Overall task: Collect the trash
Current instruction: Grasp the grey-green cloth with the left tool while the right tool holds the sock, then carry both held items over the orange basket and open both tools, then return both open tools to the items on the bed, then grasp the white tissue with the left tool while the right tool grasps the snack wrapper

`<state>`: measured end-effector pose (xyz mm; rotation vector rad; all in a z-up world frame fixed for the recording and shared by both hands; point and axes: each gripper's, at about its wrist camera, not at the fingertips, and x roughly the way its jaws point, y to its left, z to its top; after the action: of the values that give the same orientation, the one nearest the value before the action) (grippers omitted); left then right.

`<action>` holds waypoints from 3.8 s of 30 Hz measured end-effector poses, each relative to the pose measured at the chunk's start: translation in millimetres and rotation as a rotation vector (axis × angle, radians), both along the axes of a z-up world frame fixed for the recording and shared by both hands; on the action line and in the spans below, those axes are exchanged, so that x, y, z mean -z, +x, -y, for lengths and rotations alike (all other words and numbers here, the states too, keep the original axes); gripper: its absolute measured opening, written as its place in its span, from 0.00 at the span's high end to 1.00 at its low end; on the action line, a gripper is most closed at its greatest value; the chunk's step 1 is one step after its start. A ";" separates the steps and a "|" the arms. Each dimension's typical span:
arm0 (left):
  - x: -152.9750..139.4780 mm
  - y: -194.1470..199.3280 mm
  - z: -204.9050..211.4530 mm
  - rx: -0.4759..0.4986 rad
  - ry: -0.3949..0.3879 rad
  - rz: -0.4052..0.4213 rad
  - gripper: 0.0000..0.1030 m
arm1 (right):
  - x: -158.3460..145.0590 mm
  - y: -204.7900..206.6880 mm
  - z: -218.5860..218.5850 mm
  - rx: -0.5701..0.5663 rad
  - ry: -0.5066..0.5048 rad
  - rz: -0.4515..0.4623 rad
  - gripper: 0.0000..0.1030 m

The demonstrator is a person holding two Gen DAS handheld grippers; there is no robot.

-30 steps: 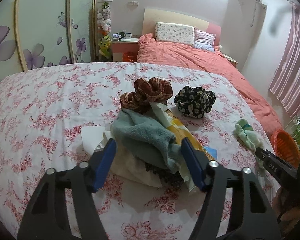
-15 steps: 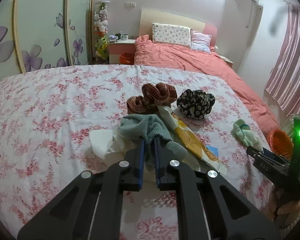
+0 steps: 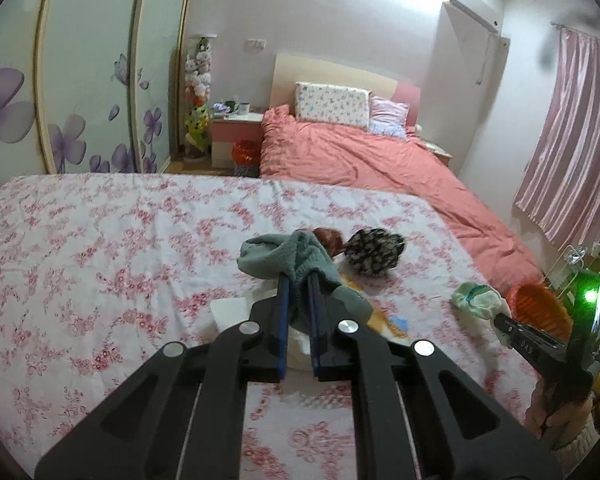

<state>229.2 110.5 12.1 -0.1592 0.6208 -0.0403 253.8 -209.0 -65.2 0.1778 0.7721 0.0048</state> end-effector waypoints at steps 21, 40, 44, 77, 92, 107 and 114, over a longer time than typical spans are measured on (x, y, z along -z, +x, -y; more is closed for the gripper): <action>-27.0 -20.3 164.6 0.376 -0.079 0.064 0.91 | -80.8 -83.0 88.2 0.166 0.076 0.281 0.95; 0.2 4.6 343.3 0.670 -0.094 0.014 0.90 | -55.6 -80.1 183.2 0.327 0.141 0.296 0.94; 22.2 21.4 369.8 0.673 -0.068 -0.046 0.78 | -42.3 -74.0 198.9 0.345 0.167 0.268 0.91; 52.7 17.1 166.9 0.245 0.054 -0.128 0.37 | -43.2 -68.0 110.5 0.176 0.046 0.156 0.50; 77.4 32.8 -16.0 -0.152 -0.021 -0.203 0.29 | -19.8 -40.4 -2.9 -0.064 -0.017 0.055 0.50; 101.5 65.0 -14.9 -0.125 -0.055 -0.254 0.50 | -8.9 -30.4 -44.9 -0.127 -0.066 0.015 0.50; 99.3 63.6 -30.4 -0.099 -0.015 -0.250 0.69 | -8.5 -31.1 -64.2 -0.170 -0.084 0.014 0.50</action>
<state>292.8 140.9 -87.2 -0.2113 0.8610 0.0712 222.7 -144.8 -56.7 0.0316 0.7701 0.1345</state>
